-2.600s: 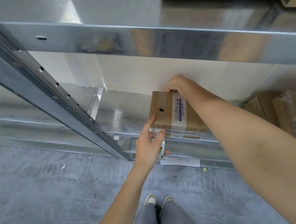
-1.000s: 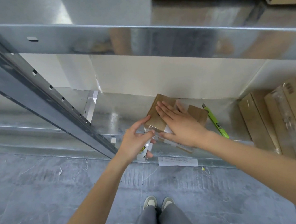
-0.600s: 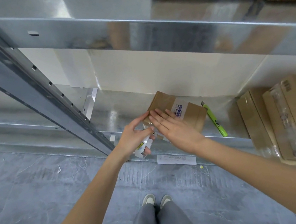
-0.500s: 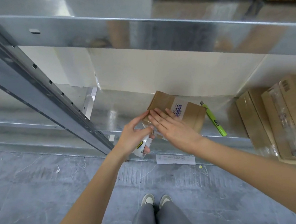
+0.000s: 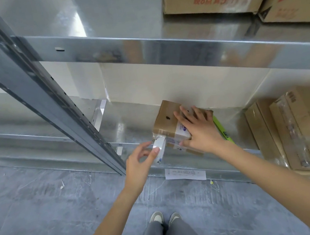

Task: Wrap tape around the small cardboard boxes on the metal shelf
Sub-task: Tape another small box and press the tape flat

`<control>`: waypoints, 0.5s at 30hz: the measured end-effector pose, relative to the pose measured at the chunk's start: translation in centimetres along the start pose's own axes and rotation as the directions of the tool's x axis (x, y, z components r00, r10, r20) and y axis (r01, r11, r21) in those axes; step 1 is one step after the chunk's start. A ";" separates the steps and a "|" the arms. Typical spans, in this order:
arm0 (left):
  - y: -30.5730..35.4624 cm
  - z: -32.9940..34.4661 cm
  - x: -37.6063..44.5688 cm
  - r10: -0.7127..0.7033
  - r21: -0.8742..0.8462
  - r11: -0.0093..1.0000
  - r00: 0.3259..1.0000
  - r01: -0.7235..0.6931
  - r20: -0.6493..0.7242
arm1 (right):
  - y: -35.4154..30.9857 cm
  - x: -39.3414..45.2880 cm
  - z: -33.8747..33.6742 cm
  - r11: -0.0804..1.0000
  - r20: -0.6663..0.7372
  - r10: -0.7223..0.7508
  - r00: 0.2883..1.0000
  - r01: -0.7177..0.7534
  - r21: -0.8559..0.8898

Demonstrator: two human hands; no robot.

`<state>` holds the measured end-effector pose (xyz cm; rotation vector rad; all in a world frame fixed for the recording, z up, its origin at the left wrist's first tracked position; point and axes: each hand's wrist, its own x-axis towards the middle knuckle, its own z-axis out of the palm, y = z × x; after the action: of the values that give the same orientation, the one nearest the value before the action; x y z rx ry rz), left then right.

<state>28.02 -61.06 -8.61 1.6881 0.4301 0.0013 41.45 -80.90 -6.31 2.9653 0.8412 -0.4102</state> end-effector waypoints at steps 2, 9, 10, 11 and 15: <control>-0.1 -0.2 -0.6 0.051 0.038 0.998 0.999 -0.051 -0.007 | 0.3 0.2 -0.7 0.996 0.036 0.010 0.999 -0.013 0.088; 4.6 0.1 -0.1 0.224 -0.074 0.973 0.972 -0.219 0.068 | 1.2 1.7 -3.9 0.830 0.330 -0.166 0.929 -0.049 0.555; 5.6 0.4 0.6 0.219 -0.119 0.970 0.973 -0.210 0.074 | 1.6 2.2 -4.4 0.808 0.375 -0.191 0.907 -0.072 0.585; 6.5 0.8 1.5 0.212 -0.138 0.970 0.975 -0.201 0.073 | 2.0 2.5 -4.9 0.797 0.398 -0.186 0.898 -0.098 0.596; 9.4 2.7 5.0 0.183 -0.100 0.980 0.980 -0.175 0.080 | 2.5 3.4 -6.1 0.853 0.237 0.009 0.972 -0.131 0.506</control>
<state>35.94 -63.16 -1.31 1.6234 0.2071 0.0767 47.01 -80.66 -1.37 3.3085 0.6767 -1.1133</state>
